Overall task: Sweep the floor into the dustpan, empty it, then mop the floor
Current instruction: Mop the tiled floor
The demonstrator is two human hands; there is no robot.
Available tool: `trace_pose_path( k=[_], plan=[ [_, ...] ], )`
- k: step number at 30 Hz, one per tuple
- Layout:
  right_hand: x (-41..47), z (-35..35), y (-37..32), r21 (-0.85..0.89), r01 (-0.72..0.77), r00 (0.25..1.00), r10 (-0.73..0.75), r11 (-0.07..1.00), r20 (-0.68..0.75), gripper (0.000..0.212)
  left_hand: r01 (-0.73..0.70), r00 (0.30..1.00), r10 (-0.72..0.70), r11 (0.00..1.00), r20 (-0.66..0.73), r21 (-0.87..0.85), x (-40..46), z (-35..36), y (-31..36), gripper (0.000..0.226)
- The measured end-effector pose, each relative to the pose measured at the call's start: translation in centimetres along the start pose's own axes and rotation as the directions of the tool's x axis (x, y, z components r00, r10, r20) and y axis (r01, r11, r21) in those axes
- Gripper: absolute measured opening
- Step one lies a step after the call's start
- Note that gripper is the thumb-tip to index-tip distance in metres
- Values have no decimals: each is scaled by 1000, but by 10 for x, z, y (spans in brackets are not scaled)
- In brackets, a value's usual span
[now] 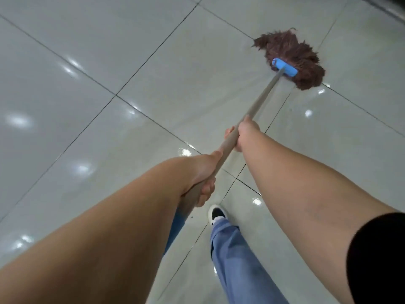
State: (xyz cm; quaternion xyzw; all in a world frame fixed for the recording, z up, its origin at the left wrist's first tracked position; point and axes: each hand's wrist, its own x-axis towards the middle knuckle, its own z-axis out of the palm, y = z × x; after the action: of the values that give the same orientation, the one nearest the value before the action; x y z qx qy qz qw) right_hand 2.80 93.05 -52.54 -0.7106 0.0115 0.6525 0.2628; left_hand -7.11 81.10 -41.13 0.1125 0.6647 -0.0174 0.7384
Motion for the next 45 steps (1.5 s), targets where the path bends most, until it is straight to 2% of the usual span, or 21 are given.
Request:
trace_pose_path(
  k=[4, 7, 11, 14, 18, 21, 26, 30, 34, 38, 42, 45],
  plan=[
    [-80, -14, 144, -96, -27, 999, 24, 995, -32, 36, 55, 998, -55, 998, 34, -17, -32, -19, -160, 62],
    [-155, -30, 286, -152, -42, 998, 36, 987, -46, 43, 103, 995, -103, 994, 3, -25, -64, -36, -310, 63],
    [-259, -51, 488, -242, -125, 990, 137, 962, 36, 48, 183, 979, -184, 983, -90, -16, -117, -56, -534, 64],
    [-332, -80, 620, -338, -226, 965, 257, 914, 50, 48, 272, 952, -284, 956, -110, -111, -170, -52, -685, 62],
    [-404, -120, 732, -500, -367, 870, 479, 785, 115, 61, 395, 906, -417, 897, -80, -199, -242, -30, -824, 60],
    [-426, -137, 768, -584, -389, 839, 535, 713, 95, 59, 430, 885, -462, 860, -60, -277, -274, -15, -878, 58],
    [-413, -138, 767, -549, -401, 848, 524, 733, 81, 36, 444, 877, -476, 851, -56, -279, -281, -11, -887, 61],
    [-404, -134, 751, -541, -388, 829, 539, 746, 149, 41, 479, 858, -507, 848, -82, -228, -278, -17, -866, 64],
    [-385, -135, 710, -522, -384, 820, 541, 761, 186, 38, 519, 844, -535, 826, -15, -221, -269, -15, -821, 67],
    [-346, -121, 631, -485, -330, 842, 485, 810, 235, 36, 507, 855, -518, 841, -10, -189, -249, -21, -731, 68],
    [-271, -91, 494, -406, -271, 859, 410, 873, 308, 35, 453, 886, -459, 887, -70, -88, -204, -30, -573, 69],
    [-206, -75, 371, -372, -178, 899, 304, 911, 314, 32, 413, 909, -413, 911, -58, -17, -159, -30, -435, 70]
  ],
)
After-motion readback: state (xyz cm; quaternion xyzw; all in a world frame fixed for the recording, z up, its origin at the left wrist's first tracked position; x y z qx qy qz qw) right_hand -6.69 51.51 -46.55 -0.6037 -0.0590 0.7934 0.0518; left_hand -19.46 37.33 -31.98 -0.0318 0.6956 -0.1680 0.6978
